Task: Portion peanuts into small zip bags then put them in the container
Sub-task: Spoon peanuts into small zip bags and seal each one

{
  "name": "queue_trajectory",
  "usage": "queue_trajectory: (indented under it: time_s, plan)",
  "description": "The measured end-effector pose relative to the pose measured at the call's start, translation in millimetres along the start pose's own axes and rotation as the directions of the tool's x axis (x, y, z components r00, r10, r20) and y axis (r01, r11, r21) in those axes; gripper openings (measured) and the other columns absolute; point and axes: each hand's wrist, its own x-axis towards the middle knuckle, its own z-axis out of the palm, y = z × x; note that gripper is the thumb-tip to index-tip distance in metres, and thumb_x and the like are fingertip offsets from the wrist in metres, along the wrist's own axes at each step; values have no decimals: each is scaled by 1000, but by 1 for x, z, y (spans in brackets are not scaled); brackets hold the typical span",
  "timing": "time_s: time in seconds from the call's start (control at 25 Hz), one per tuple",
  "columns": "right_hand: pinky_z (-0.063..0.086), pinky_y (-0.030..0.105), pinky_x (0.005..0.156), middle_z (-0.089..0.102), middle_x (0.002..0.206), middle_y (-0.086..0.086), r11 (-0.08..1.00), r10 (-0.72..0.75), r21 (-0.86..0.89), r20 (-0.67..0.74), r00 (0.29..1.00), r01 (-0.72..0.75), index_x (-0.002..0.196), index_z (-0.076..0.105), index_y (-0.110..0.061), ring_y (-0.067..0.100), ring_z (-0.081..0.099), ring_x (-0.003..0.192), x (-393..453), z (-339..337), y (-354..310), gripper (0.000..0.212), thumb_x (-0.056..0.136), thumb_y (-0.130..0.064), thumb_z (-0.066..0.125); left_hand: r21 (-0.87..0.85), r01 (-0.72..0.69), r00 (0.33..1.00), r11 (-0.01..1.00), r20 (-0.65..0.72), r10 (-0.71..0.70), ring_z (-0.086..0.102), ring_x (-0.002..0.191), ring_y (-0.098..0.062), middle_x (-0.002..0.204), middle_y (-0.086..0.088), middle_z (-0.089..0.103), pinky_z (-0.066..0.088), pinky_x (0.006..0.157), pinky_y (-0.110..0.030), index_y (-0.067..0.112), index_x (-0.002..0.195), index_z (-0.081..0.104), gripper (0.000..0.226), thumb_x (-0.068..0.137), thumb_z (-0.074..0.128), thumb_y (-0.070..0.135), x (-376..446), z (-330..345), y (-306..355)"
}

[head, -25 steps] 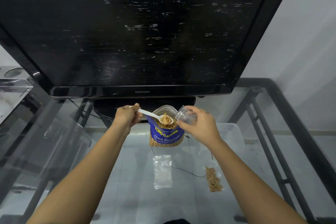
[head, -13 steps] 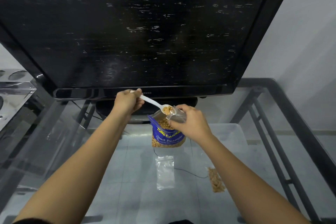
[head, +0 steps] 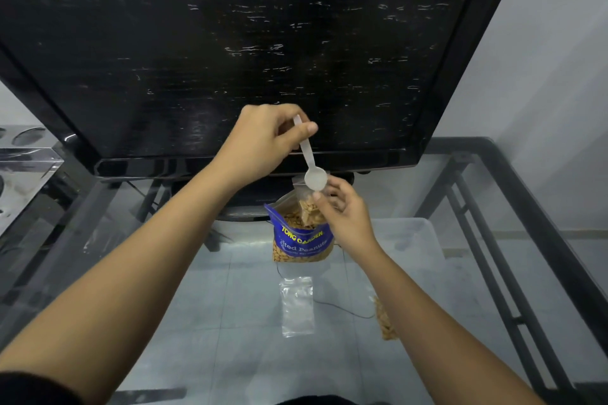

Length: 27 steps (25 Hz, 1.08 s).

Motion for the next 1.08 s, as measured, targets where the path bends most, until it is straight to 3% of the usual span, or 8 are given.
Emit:
queue_trajectory:
  time_s: [0.2, 0.32, 0.44, 0.6, 0.76, 0.84, 0.92, 1.08]
  plan:
    - [57, 33, 76, 67, 94, -6, 998, -21, 64, -102, 995, 28, 97, 46, -40, 14, 67, 91, -7, -17, 1, 28, 88, -18, 61, -294, 236, 887, 926, -325, -329, 58, 58, -10, 57, 5, 63, 47, 63, -28, 26, 68, 64, 23, 87, 58, 36, -2, -3, -38]
    - [56, 37, 67, 68, 86, -4, 998, -67, -5, -133, 989, 66, 81, 59, -41, 18, 66, 79, -17, -30, 9, 26, 89, -17, 60, -392, 490, 789, 778, -180, -588, 54, 55, -10, 54, 6, 61, 45, 63, -28, 25, 62, 65, 26, 85, 61, 35, -27, 40, -75]
    - [54, 33, 80, 68, 102, 0, 999, -4, -47, -111, 994, -1, 94, 65, -38, 19, 65, 91, -33, -39, 33, 20, 88, -18, 61, -271, 646, 732, 714, -46, -680, 62, 73, -13, 75, -2, 68, 48, 71, -26, 11, 91, 71, 21, 87, 62, 29, -60, 90, -90]
    - [47, 23, 85, 59, 120, 0, 975, 134, -173, -37, 990, -138, 112, 60, -24, 17, 58, 97, -59, -56, 71, 35, 81, -12, 69, -295, 680, 645, 672, -196, -739, 54, 91, -13, 97, -3, 60, 42, 82, -27, 9, 129, 47, 58, 85, 61, 45, -81, 109, -99]
    - [39, 16, 78, 56, 119, 7, 882, 281, -387, -28, 959, -270, 119, 58, -12, 20, 56, 98, -78, -66, 108, 37, 83, -7, 66, -438, 692, 485, 574, -306, -819, 53, 79, -18, 86, -8, 58, 45, 79, -36, 10, 97, 53, 20, 91, 53, 29, -135, 142, -96]
    - [35, 10, 78, 56, 122, 11, 829, 326, -486, 19, 945, -276, 122, 57, -9, 21, 56, 101, -84, -67, 124, 38, 84, -6, 63, -269, 753, 589, 600, -132, -798, 56, 78, -23, 85, -10, 61, 45, 78, -35, 8, 86, 60, 13, 89, 56, 20, -164, 165, -101]
    - [33, 4, 75, 55, 124, 12, 782, 347, -572, 73, 935, -246, 123, 55, -7, 20, 55, 102, -88, -67, 134, 38, 85, -7, 62, -55, 690, 724, 722, 78, -686, 60, 90, -30, 101, -16, 63, 46, 83, -33, 5, 101, 67, 20, 86, 63, 19, -183, 185, -111]
    - [31, 10, 79, 52, 129, 13, 703, 338, -693, 132, 932, -157, 130, 50, -7, 26, 55, 109, -94, -66, 139, 42, 88, -8, 56, 218, 506, 814, 835, 200, -545, 51, 108, -37, 118, -17, 60, 42, 93, -41, 5, 116, 63, 34, 85, 65, 18, -192, 203, -122]
